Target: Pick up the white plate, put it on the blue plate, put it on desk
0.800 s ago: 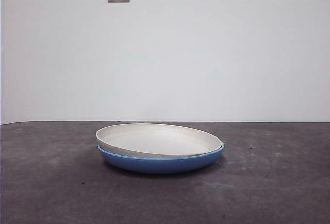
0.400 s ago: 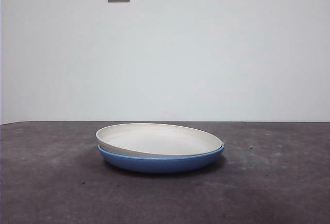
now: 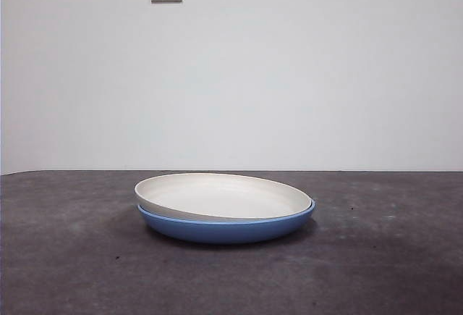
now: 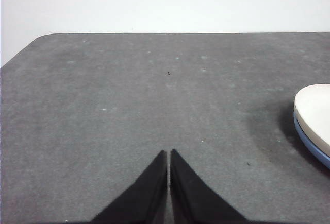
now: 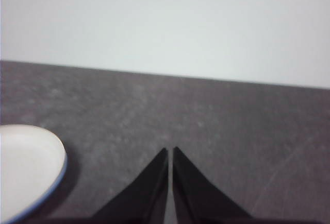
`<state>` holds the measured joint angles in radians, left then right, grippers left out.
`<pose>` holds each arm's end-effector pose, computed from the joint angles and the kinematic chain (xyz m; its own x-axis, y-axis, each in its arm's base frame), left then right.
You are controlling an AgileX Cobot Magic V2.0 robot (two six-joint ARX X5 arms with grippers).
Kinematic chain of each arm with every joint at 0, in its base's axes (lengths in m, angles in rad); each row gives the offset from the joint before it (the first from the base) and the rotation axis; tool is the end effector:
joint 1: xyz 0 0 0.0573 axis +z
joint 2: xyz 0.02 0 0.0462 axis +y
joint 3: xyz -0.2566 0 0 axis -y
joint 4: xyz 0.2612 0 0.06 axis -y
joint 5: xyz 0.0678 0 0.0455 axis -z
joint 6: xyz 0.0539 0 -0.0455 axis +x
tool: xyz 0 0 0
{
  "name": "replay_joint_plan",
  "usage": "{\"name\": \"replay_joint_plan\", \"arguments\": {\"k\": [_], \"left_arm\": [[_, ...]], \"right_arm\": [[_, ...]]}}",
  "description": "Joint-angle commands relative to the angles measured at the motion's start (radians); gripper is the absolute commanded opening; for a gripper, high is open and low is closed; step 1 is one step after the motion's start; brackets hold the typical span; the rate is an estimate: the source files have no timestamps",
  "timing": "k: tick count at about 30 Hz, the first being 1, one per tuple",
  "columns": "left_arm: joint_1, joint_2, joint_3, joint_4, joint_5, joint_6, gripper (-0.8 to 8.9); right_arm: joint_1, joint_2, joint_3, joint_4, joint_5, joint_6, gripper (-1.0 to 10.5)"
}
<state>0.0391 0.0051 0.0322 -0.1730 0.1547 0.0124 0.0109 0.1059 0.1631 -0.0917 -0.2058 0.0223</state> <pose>0.1429 -0.0027 0.1543 0.9828 -0.1158 -0.1436 0.1155 0.9933 -0.0101 0.1425 0.0126 0.2013 0.9760 0.2150 -0.0338 -0.2141 0.9764 0.0293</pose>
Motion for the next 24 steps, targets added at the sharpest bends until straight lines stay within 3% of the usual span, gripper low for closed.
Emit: {"name": "replay_joint_plan", "arguments": {"k": [1, 11, 16, 24], "left_arm": [[0.003, -0.002, -0.020, -0.008, -0.002, -0.003, 0.10], [0.003, -0.002, -0.020, -0.008, -0.002, -0.002, 0.10], [0.003, -0.002, -0.020, -0.008, -0.002, -0.002, 0.10], [0.003, -0.002, -0.020, -0.008, -0.002, -0.002, 0.10]], "right_arm": [[-0.001, -0.037, -0.043, 0.017, 0.006, -0.003, 0.1], [-0.001, -0.102, -0.153, 0.012, 0.005, 0.050, 0.1], [-0.001, -0.102, -0.153, -0.077, 0.006, 0.049, 0.1], [-0.001, -0.102, -0.151, -0.065, 0.004, 0.051, 0.1]]}}
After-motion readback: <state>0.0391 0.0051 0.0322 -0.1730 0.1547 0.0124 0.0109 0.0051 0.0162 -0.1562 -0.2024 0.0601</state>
